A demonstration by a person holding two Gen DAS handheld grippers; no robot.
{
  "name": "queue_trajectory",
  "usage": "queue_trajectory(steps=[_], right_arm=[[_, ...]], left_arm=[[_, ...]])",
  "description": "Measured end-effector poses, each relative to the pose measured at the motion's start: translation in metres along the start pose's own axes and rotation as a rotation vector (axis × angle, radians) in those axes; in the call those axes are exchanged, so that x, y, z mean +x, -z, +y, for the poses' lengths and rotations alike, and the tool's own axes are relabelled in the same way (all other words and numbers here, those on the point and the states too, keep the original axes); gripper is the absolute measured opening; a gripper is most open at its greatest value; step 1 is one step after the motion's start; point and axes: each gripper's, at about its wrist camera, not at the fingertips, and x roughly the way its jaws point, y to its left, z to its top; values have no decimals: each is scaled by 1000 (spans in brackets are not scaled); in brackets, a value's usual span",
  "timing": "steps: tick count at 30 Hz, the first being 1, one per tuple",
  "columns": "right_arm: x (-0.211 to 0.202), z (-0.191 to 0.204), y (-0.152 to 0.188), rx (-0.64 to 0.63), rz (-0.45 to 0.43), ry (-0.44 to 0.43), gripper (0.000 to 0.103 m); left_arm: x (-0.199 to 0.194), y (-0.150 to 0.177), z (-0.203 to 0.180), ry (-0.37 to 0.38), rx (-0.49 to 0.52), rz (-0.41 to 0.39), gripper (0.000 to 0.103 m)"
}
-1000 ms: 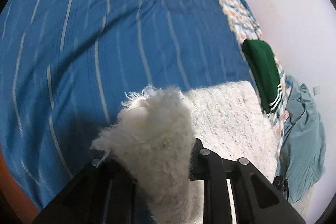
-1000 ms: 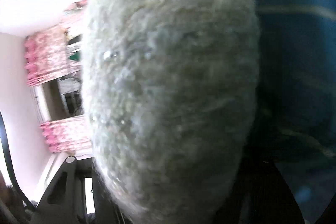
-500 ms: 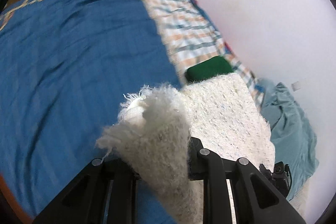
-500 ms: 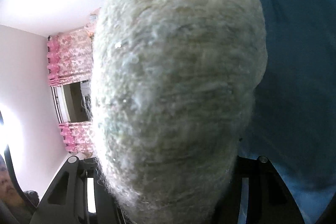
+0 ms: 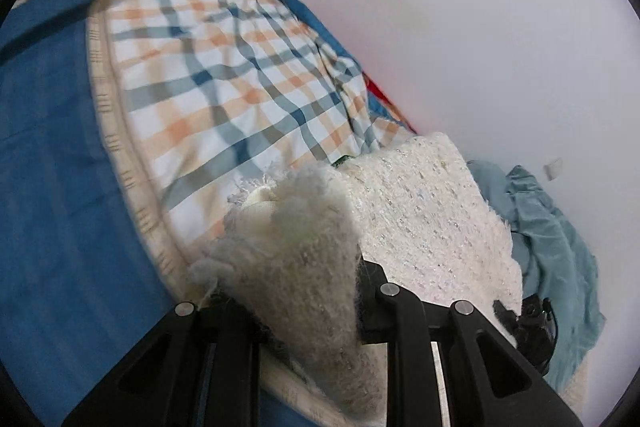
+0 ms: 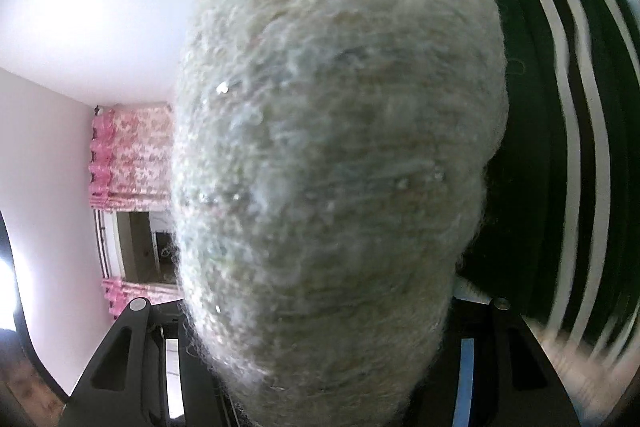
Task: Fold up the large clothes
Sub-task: 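Carry the folded jacket with both tools and place it on the green garment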
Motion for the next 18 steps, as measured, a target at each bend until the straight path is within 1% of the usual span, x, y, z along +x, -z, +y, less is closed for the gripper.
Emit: queue_trajectory(steps=[2, 3, 5, 6, 8, 9, 10, 11, 12, 13, 14, 15, 16, 17, 18], right_arm=[[7, -16, -32, 15, 9, 15, 58], [11, -27, -47, 24, 13, 26, 58], [18, -52, -68, 60, 36, 52, 58], [20, -62, -74, 76, 40, 71, 58], [23, -70, -84, 79, 47, 86, 60], [24, -70, -85, 78, 50, 92, 62], [16, -64, -84, 72, 52, 113, 64], [5, -54, -82, 58, 50, 149, 67], [-4, -42, -85, 44, 41, 212, 73], [12, -22, -95, 35, 23, 271, 81], [10, -8, -90, 23, -4, 358, 84], [9, 3, -85, 6, -31, 436, 88], [7, 19, -77, -42, -75, 529, 88], [6, 38, -66, -96, -119, 636, 90], [8, 53, -54, -127, -152, 744, 94]], left_arm=[[34, 0, 1, -17, 19, 27, 17], [53, 4, 5, -39, 43, 49, 17], [71, 11, 7, -61, 74, 80, 18], [77, 17, 9, -67, 91, 91, 19], [79, 24, 9, -77, 118, 93, 23], [78, 25, 9, -82, 124, 96, 24], [75, 25, 8, -90, 132, 105, 24], [74, 24, 7, -98, 140, 111, 24], [74, 23, 4, -112, 155, 118, 25], [72, 22, -1, -134, 178, 124, 25], [69, 22, -8, -160, 209, 128, 26], [67, 22, -14, -189, 234, 129, 29], [68, 20, -17, -218, 255, 128, 37], [63, 22, -26, -266, 305, 116, 41], [60, 22, -30, -288, 334, 107, 55]])
